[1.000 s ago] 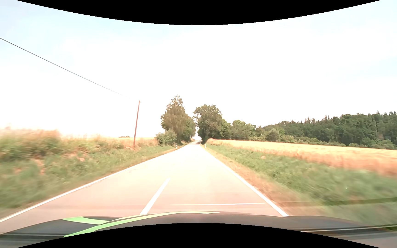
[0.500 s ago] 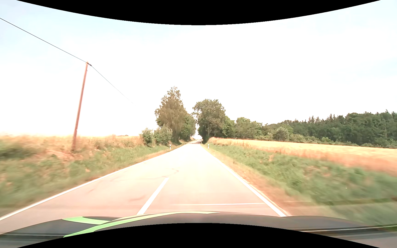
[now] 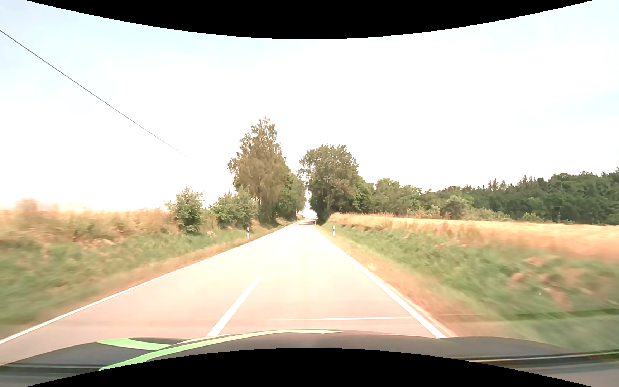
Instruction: Follow the waypoints while adhering to traffic rules and regulations
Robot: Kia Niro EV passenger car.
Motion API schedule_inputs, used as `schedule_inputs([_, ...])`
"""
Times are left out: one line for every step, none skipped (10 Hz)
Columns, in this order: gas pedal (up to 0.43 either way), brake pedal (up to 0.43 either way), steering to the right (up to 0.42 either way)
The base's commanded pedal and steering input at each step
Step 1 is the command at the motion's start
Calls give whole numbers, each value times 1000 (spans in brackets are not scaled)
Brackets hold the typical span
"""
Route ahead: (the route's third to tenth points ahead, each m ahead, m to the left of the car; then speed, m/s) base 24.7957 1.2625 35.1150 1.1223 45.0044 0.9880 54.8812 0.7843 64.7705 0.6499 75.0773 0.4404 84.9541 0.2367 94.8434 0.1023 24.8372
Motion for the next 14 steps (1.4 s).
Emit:
schedule_inputs([248, 0, -1])
schedule_inputs([240, 0, -1])
schedule_inputs([228, 0, -1])
schedule_inputs([228, 0, -1])
schedule_inputs([228, 0, -1])
schedule_inputs([220, 0, -1])
schedule_inputs([209, 0, 0])
schedule_inputs([209, 0, -1])
schedule_inputs([209, 0, 0])
schedule_inputs([209, 0, 0])
schedule_inputs([197, 0, 0])
schedule_inputs([197, 0, 2])
schedule_inputs([197, 0, 3])
schedule_inputs([197, 0, 4])
